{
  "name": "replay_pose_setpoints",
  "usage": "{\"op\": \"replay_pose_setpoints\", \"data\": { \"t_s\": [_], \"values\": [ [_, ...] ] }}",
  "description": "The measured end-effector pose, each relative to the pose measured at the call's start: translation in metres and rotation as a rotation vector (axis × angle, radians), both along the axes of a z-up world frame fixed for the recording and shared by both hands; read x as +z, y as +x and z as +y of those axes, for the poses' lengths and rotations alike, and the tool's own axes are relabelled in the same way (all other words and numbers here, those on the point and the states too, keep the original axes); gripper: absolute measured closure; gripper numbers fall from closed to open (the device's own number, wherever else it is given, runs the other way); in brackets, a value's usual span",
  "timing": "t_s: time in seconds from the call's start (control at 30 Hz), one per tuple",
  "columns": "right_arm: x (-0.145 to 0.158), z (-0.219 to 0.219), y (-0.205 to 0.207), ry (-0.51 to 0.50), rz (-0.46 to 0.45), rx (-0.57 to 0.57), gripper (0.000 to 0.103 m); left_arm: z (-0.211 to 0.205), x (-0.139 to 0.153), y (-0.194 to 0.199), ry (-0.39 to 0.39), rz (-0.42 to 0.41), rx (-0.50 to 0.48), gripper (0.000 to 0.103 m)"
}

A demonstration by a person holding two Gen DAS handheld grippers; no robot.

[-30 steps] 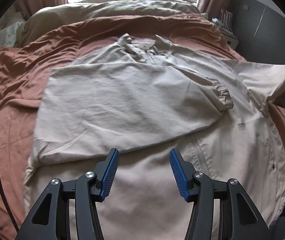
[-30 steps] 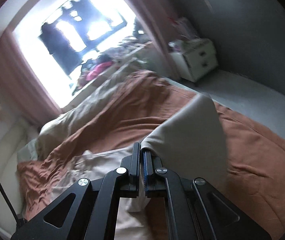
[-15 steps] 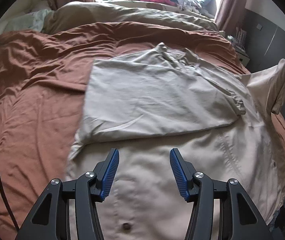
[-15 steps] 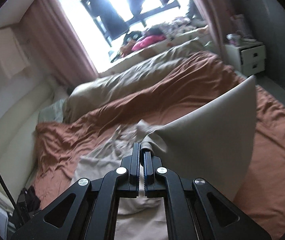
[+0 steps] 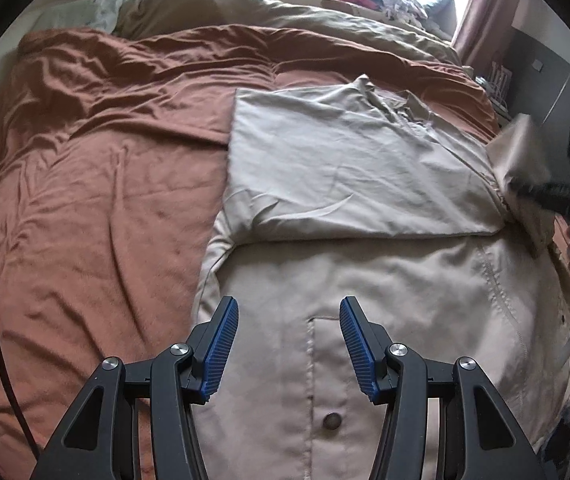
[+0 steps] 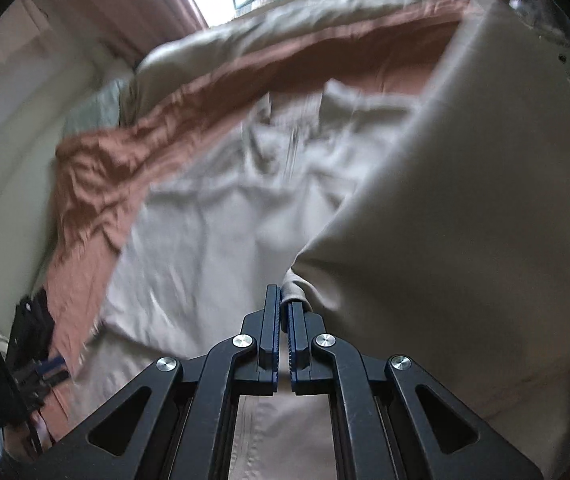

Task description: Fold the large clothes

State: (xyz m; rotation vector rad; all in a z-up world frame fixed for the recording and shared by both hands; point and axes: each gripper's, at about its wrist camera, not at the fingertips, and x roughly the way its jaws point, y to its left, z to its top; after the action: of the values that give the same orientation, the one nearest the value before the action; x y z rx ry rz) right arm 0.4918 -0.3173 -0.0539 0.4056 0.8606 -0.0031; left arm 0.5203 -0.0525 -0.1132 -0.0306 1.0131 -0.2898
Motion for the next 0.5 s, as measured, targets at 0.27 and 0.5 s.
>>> {"op": "replay_pose_setpoints", "data": {
  "t_s": [0.27,0.5],
  "values": [
    [-0.010,0.002,0.002,0.000,0.107,0.100,0.093,0.004,-0.007,-0.002,-0.018,0.012,0.005,0.048],
    [0.022,-0.045,-0.041,0.074,0.036,0.094,0.032,-0.004,-0.003,-0.004,-0.041,-0.002,-0.009,0.048]
  ]
}}
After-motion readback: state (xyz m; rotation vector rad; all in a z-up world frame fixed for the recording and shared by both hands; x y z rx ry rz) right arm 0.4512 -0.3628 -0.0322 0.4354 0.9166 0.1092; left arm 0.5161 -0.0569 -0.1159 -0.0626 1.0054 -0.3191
